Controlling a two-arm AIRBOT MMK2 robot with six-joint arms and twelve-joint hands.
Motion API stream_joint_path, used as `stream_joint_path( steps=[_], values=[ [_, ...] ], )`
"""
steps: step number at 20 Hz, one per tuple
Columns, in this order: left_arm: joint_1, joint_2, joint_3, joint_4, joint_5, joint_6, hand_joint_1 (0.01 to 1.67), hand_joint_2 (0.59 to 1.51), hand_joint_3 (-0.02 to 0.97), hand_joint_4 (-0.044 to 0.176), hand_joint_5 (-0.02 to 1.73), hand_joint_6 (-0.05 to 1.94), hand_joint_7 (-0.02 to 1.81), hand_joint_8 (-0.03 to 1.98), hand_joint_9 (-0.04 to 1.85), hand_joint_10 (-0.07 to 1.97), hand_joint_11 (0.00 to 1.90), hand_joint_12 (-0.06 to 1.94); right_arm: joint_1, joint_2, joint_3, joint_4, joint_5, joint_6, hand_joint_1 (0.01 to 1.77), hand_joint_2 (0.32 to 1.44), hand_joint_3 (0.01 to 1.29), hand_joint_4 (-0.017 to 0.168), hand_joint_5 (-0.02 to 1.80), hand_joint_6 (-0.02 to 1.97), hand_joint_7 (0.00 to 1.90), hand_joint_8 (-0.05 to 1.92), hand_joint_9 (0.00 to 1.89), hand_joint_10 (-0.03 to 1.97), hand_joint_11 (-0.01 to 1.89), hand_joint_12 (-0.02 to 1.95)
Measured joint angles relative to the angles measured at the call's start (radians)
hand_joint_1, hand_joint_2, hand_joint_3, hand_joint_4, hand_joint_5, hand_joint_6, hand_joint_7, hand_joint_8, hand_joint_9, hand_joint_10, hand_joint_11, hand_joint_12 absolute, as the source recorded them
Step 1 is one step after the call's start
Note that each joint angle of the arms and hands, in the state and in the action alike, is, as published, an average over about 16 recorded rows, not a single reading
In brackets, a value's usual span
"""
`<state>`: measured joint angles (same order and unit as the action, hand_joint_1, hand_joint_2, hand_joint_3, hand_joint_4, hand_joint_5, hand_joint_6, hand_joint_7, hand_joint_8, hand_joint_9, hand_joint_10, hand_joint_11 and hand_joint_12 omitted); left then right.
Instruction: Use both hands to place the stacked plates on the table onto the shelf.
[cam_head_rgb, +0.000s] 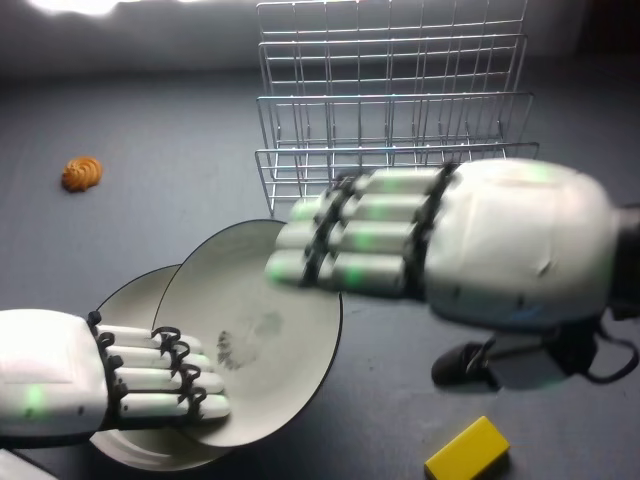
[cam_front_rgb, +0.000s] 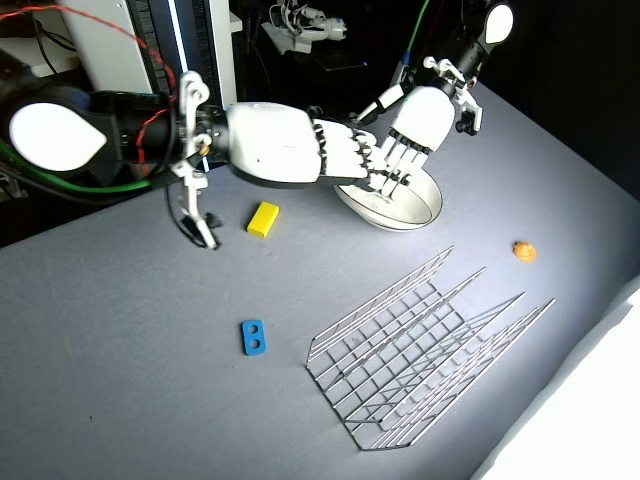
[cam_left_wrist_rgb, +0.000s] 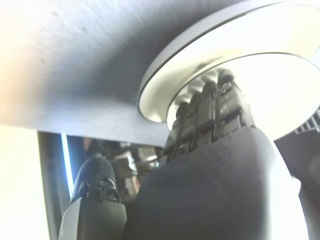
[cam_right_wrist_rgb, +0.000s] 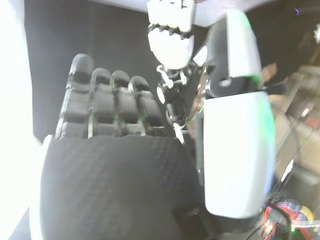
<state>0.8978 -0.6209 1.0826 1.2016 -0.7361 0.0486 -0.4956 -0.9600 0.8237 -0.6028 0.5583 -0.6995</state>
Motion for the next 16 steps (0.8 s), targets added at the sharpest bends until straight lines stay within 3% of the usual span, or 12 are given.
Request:
stream_joint_path(
  steps=[8,16],
  values=[
    [-0.012,-0.016,-0.015,-0.04,0.028,0.001,0.01,1.161,0.017,-0.003,0.01,-0.02,-0.01,-0.01,0.0,-0.01,0.02,-0.01,0.027,-0.132,0.036,0.049,-0.088,-0.246,1.08,0.96,0.03,0.006,0.02,0.02,0.02,0.01,0.03,0.01,0.01,0.61],
    [-0.012,-0.02,-0.015,-0.047,0.031,0.001,0.01,1.161,0.017,-0.003,0.01,-0.02,-0.01,-0.02,0.0,-0.01,0.02,-0.01,0.043,-0.236,0.125,0.074,-0.136,-0.328,1.12,0.97,0.03,0.009,0.06,0.02,0.05,0.01,0.08,0.01,0.01,0.84]
  ],
)
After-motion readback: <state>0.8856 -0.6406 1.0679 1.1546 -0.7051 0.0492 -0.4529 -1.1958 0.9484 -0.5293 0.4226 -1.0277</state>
